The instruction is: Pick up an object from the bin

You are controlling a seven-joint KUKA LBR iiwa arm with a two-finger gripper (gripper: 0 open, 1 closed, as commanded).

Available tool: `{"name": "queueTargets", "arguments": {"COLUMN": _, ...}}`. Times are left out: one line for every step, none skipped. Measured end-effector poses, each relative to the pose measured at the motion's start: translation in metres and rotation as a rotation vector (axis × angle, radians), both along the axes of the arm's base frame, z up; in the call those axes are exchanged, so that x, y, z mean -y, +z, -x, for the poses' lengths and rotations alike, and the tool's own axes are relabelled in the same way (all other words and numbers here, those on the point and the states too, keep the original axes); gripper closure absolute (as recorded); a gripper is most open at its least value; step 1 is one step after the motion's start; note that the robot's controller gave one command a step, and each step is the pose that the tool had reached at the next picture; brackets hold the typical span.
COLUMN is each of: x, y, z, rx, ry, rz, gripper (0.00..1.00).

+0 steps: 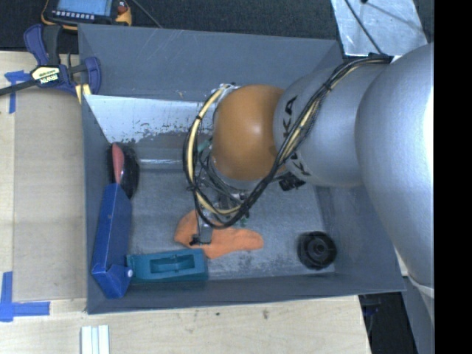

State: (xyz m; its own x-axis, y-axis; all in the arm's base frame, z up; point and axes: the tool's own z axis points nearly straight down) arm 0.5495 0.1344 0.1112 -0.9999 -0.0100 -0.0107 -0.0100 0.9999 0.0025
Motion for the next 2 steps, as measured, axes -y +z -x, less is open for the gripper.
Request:
{"name": "queueTargets", "arguments": {"x": -0.0104, "y": -0.0381, "z": 0.0092, "rx": -0.003, "ry": 0.433, "rz": 0.006, "gripper": 1.0}}
{"name": "queueTargets", "arguments": {"x": -0.0105, "y": -0.038, "z": 0.0092, "rx": -0.003, "ry": 0.432, "rz": 0.006, "gripper": 1.0}}
